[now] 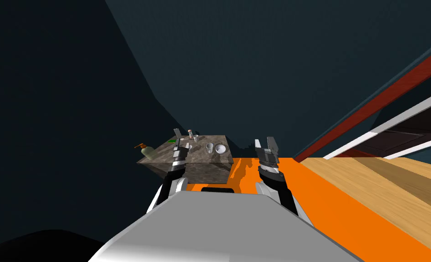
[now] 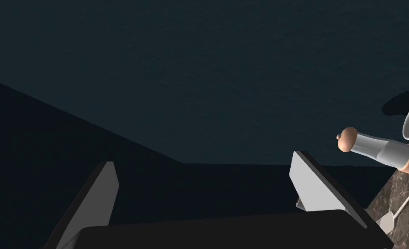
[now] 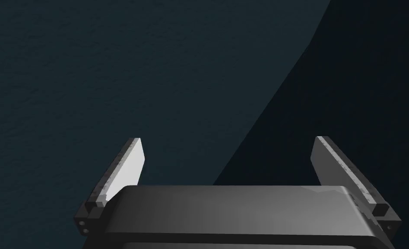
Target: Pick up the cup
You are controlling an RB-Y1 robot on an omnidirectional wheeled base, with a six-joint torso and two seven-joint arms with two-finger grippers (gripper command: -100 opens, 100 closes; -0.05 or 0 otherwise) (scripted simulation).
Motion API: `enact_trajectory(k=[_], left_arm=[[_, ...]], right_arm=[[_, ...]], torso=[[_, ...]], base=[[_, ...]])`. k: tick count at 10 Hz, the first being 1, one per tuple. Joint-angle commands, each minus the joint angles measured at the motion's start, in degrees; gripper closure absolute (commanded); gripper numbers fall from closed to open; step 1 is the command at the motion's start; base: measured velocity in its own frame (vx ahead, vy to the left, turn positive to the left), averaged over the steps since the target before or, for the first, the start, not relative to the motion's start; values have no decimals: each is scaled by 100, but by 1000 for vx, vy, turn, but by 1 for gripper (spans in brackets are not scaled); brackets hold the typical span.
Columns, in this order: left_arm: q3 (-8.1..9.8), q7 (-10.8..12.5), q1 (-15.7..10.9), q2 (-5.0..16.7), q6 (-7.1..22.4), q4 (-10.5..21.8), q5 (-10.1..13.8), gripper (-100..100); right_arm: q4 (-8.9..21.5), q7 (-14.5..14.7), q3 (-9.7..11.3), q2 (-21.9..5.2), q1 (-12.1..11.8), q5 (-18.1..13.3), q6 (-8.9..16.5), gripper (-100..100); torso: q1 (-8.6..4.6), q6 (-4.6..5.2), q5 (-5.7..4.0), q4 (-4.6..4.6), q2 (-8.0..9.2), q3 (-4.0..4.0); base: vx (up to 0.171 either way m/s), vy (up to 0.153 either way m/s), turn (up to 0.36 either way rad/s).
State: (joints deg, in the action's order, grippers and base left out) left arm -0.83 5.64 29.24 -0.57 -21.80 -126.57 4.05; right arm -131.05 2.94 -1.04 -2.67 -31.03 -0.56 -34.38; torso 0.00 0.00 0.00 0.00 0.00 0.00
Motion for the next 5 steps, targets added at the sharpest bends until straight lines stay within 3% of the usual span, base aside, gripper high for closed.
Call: enact_trajectory(k=[1,5], left_arm=[[76,171,-83,256,132,-51,47,-100],[304,759,-345,715,618,-198,230,-100]], right_arm=[[0,0,0,0,0,0,0,0],[0,0,0,-1,0,0,0,0]], torso=[[0,0,0,0,0,0],[21,1,4,2,7,4]], base=[[-2,15,-71],[-19,47,-98]])
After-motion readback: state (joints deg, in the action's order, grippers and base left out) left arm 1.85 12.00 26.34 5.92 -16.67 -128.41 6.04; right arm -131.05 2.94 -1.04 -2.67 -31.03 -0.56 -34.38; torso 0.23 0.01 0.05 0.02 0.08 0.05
